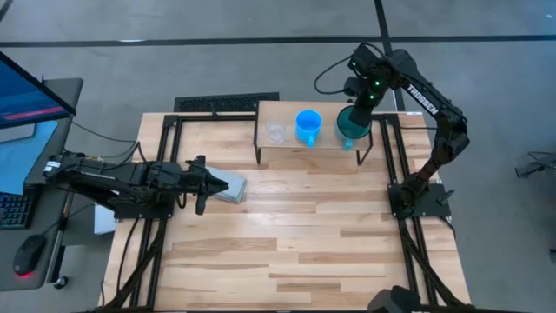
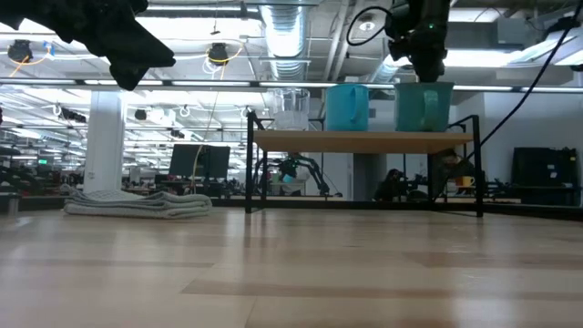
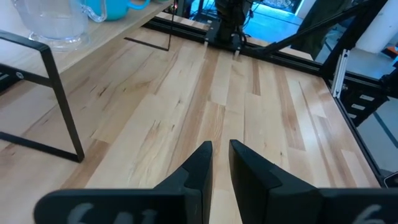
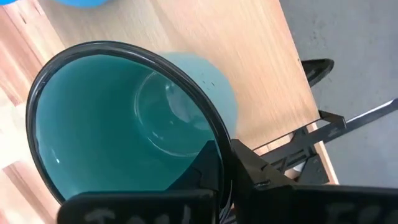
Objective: Stack small to large cups/mugs on shelf
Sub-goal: Put the green mug on the shelf
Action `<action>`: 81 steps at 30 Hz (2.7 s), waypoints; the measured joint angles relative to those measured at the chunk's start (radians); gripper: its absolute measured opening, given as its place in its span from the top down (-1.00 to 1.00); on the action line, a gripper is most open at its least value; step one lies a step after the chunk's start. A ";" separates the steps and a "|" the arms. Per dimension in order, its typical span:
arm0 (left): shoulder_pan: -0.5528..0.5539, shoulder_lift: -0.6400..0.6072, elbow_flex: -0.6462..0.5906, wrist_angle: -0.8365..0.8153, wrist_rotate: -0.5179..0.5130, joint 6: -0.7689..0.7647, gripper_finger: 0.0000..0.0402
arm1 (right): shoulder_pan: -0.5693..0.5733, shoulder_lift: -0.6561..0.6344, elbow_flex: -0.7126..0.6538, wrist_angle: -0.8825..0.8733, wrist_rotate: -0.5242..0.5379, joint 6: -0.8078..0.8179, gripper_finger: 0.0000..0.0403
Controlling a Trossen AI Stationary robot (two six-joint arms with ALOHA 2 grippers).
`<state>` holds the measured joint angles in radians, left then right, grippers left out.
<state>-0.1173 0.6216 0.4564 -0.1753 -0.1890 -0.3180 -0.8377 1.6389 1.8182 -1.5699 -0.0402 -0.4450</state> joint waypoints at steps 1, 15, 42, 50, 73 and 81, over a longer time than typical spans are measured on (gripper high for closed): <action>0.000 0.000 0.000 0.000 0.000 0.000 0.79 | 0.000 0.001 0.003 -0.004 0.000 0.000 0.86; 0.000 0.000 0.000 0.000 -0.007 0.019 0.79 | 0.000 0.005 0.023 -0.001 0.005 -0.027 0.86; 0.000 0.000 0.000 0.000 -0.006 0.016 0.78 | 0.000 0.051 0.055 -0.009 0.000 -0.035 0.86; 0.000 0.000 0.000 -0.001 0.002 0.009 0.78 | 0.000 0.054 0.063 -0.002 0.000 -0.027 0.86; 0.000 0.000 0.000 -0.015 0.026 -0.006 0.78 | -0.002 0.109 0.073 0.004 -0.033 -0.025 0.86; 0.000 0.000 0.000 -0.021 0.027 -0.005 0.78 | -0.028 0.112 0.070 0.003 -0.042 -0.035 0.86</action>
<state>-0.1175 0.6220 0.4564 -0.1967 -0.1625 -0.3225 -0.8661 1.7507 1.8882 -1.5672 -0.0827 -0.4798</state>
